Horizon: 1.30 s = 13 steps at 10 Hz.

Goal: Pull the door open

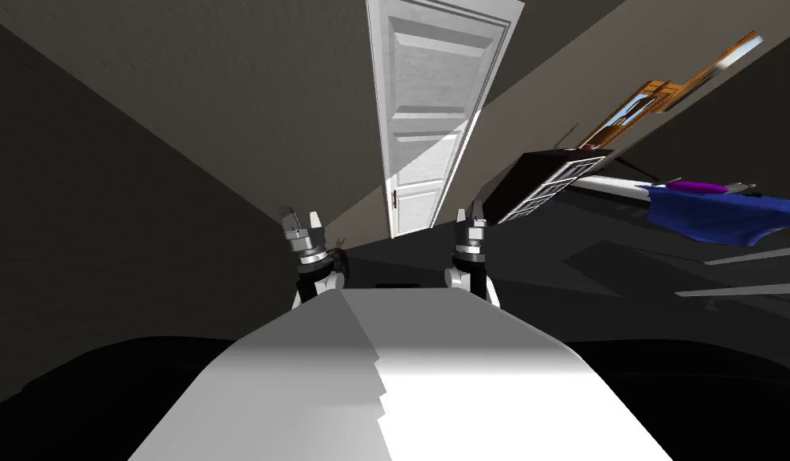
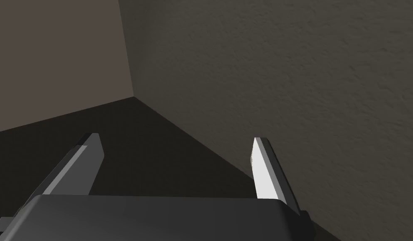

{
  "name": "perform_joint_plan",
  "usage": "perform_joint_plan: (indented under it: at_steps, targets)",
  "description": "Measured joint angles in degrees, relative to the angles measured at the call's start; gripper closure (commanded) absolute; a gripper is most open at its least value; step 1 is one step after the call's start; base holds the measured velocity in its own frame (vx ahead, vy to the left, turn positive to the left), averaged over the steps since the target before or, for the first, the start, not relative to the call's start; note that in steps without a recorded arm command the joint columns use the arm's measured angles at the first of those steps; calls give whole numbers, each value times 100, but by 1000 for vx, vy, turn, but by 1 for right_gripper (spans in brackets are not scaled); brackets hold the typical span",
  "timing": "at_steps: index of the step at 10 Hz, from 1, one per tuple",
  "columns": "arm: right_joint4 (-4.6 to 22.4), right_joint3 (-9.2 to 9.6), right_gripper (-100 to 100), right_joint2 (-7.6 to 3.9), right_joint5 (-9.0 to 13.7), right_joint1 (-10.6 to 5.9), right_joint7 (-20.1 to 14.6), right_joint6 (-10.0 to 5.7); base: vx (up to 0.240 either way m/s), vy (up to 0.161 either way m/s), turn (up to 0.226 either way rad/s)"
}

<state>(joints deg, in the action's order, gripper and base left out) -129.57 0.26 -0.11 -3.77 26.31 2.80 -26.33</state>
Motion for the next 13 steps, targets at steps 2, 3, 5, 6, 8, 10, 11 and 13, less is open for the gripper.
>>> perform_joint_plan:
  at_steps: [2, 3, 5, 6, 8, 10, 11, 13]
  targets:
    - [260, -43, -100, -49, 97, -119, -157, -55, 93, 1, 194]
    - [388, -63, -100, -86, 167, -141, -282, -93, 95, -13, 117]
    - [623, -99, -100, -135, 280, -227, -492, -151, 60, -18, 119]
    - [759, -113, -100, -146, 325, -295, -577, -172, 63, -18, 149]
    - [1010, -151, -100, -190, 435, -376, -769, -243, 74, -29, 140]
    - [1282, -204, -100, -246, 568, -460, -1006, -318, 85, -33, 168]
    - [1468, -218, -100, -255, 624, -535, -1109, -372, 98, -30, 156]
    - [1790, -253, -100, -283, 757, -653, -1345, -460, 87, -47, 179]
